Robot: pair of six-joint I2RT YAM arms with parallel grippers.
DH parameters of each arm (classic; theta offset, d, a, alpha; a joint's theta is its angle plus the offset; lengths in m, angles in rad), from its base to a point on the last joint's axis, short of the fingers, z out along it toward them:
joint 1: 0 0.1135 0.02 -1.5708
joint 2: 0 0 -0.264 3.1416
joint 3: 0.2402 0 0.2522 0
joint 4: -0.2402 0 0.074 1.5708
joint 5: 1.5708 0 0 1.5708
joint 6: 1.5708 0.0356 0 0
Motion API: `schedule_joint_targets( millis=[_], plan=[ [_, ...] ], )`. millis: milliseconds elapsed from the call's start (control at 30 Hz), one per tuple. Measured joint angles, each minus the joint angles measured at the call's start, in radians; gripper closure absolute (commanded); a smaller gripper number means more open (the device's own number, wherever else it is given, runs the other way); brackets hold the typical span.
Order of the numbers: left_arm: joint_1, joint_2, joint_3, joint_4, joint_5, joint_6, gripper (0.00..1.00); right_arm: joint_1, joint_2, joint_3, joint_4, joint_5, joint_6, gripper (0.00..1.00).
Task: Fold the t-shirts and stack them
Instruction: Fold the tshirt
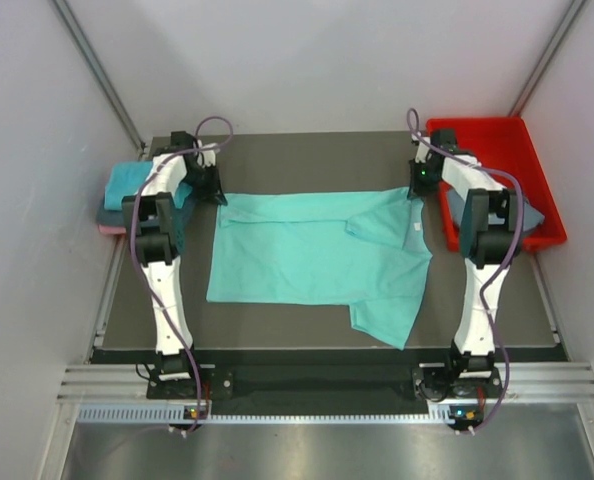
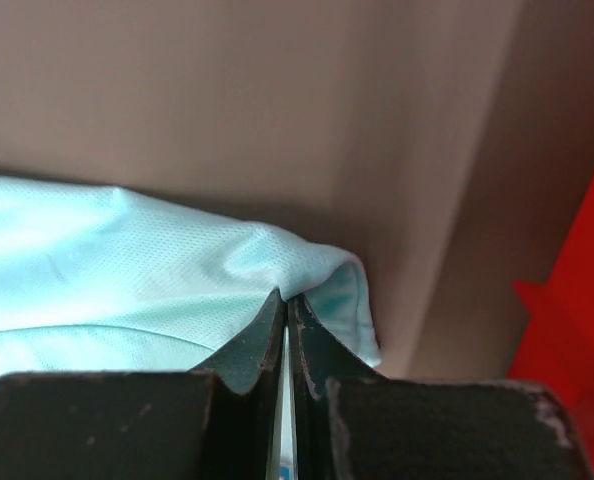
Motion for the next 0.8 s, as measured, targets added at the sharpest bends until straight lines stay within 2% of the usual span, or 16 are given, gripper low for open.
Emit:
schedule_joint_targets(
  millis=[267,600,800],
  plan=[
    [-0.020,0.042,0.074,0.002,-0.023,-0.009,1.00,0.002,0.075,0.110,-0.001,0.000,0.000,1.00],
    [-0.032,0.061,0.112,0.005,-0.065,-0.012,1.00,0.010,0.082,0.122,-0.002,0.000,0.001,1.00],
    [-0.034,0.081,0.150,0.019,-0.089,-0.013,1.00,0.014,0.122,0.184,-0.002,0.000,0.002,1.00]
  ],
)
